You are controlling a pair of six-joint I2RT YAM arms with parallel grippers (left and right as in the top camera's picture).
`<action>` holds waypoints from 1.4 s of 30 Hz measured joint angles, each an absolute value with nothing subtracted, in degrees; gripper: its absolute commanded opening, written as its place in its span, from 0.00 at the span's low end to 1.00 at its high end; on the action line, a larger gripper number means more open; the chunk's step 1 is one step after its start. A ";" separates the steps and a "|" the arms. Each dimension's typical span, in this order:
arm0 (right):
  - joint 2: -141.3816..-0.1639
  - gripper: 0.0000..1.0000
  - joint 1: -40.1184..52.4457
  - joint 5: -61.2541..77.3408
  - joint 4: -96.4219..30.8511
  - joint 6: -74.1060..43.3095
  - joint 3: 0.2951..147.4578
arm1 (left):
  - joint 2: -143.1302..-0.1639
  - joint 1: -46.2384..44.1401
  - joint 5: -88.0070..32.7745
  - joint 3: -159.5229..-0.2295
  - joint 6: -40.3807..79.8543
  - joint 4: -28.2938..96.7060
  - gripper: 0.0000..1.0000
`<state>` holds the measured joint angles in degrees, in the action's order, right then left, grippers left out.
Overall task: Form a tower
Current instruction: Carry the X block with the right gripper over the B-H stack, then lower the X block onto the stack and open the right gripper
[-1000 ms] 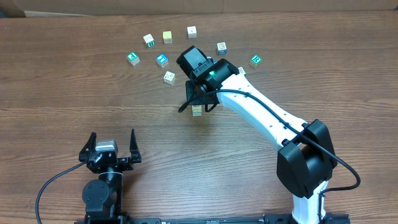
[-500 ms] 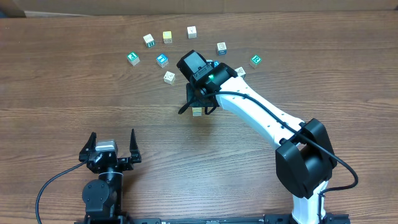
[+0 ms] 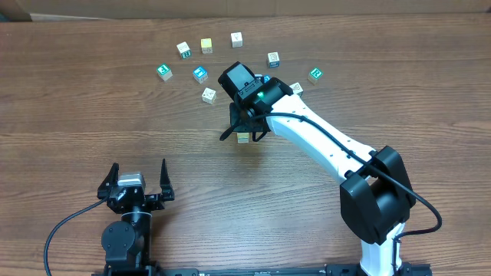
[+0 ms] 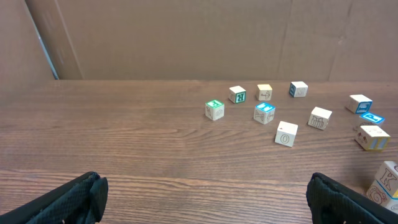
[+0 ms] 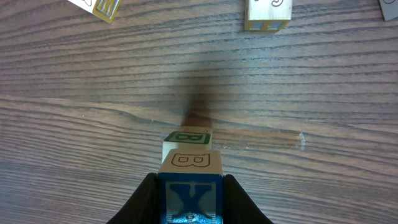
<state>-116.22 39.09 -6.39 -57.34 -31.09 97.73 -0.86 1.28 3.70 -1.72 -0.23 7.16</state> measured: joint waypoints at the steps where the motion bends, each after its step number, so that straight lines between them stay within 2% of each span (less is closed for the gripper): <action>1: -116.22 0.23 39.09 -6.37 -57.30 -31.11 97.73 | -0.86 1.28 3.70 -1.72 -0.23 7.18 1.00; 42: -116.22 0.22 39.09 -4.89 -56.10 -31.51 97.34 | -0.86 1.28 3.70 -1.72 -0.23 7.18 1.00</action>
